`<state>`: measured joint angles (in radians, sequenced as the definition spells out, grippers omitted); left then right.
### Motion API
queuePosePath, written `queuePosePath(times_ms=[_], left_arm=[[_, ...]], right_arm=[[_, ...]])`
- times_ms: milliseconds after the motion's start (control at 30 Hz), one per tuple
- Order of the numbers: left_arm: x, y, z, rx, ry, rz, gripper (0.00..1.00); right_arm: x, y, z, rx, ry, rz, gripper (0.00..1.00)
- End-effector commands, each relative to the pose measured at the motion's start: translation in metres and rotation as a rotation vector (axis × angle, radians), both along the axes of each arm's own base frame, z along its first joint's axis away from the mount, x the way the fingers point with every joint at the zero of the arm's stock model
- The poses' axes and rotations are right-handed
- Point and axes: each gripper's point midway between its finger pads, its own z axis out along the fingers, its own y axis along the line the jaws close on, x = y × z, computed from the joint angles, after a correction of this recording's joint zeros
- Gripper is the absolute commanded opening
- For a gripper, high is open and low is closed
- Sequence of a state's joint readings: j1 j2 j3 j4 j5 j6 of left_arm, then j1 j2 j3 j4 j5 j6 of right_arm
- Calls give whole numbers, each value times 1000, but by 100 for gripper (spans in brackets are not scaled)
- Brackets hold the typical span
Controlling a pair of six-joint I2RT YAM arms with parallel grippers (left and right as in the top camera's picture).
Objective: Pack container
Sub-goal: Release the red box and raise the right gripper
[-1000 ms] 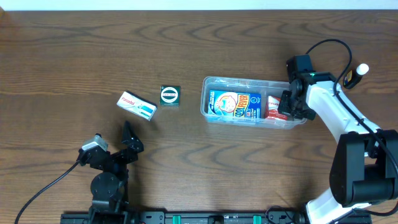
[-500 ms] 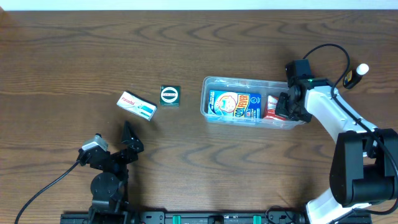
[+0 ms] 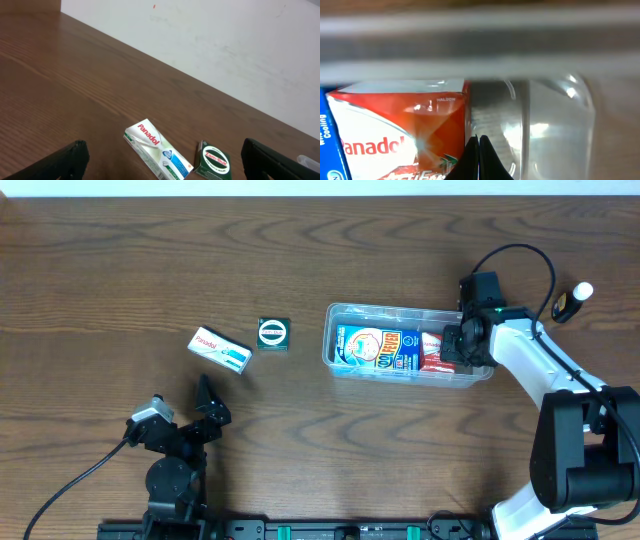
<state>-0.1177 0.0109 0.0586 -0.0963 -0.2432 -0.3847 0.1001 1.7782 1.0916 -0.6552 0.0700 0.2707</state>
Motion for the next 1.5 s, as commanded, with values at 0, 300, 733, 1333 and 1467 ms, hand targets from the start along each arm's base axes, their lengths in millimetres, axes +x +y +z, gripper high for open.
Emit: queuePosePath(times_ms=[0, 300, 733, 1333, 1467], left_arm=[[0, 4, -15, 19, 35, 17, 98], [0, 4, -15, 19, 35, 17, 98], [0, 4, -15, 19, 35, 17, 98], [0, 4, -15, 19, 35, 17, 98], [0, 4, -15, 19, 35, 17, 98]], right_arm=[[-1, 6, -4, 30, 11, 80, 1], [7, 14, 4, 54, -16, 167, 1], [22, 12, 41, 36, -40, 163, 1], [17, 58, 37, 198, -48, 251, 1], [16, 68, 34, 199, -54, 279, 1]])
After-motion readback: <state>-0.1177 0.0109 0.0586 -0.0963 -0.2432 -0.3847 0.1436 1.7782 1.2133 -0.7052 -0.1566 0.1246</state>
